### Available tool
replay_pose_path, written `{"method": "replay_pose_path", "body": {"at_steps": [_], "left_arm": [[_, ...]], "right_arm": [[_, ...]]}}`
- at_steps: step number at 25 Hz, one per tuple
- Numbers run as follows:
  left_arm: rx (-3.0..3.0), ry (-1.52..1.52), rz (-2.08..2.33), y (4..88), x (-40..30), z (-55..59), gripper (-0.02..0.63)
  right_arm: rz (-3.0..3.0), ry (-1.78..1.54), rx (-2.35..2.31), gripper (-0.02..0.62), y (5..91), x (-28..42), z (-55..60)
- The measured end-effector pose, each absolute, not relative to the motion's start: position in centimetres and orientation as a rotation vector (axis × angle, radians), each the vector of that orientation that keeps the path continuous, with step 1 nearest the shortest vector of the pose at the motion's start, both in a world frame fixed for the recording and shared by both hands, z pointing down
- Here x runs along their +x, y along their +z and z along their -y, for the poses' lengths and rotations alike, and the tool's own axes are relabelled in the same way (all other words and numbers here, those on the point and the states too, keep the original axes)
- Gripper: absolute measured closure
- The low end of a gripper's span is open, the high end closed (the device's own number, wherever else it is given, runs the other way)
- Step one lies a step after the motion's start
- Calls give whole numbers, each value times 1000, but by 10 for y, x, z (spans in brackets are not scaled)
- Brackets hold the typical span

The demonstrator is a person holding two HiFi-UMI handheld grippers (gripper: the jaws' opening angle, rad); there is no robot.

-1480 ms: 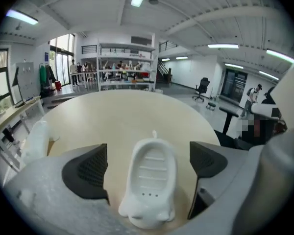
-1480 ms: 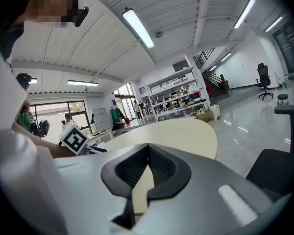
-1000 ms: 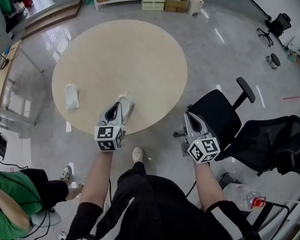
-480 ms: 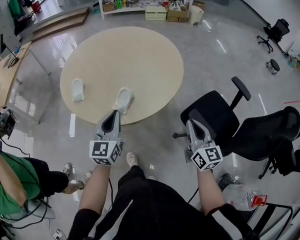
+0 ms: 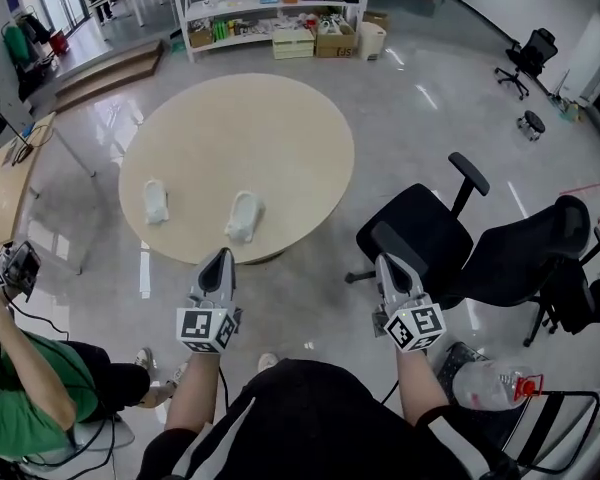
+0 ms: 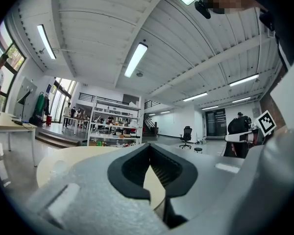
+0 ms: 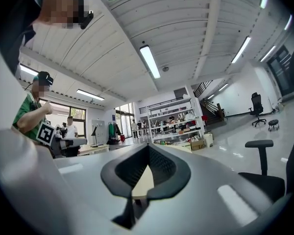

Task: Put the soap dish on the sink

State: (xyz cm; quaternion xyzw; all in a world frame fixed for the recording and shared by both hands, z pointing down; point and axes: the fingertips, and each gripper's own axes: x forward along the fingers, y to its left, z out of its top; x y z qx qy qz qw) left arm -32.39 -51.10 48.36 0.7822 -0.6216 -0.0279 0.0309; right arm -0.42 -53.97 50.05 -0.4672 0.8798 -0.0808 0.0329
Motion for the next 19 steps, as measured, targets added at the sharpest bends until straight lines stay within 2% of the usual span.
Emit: {"method": "replay_pose_path", "body": {"at_steps": [6,19], "left_arm": [[2416,-100,1890,484,-323,518,603],[2436,-86,1870,485,-315,530,603]], "right_arm": [[-2699,-234,-1416,594,492,-18,540],[-2666,-220,-1447,594,491,-3,551]]}}
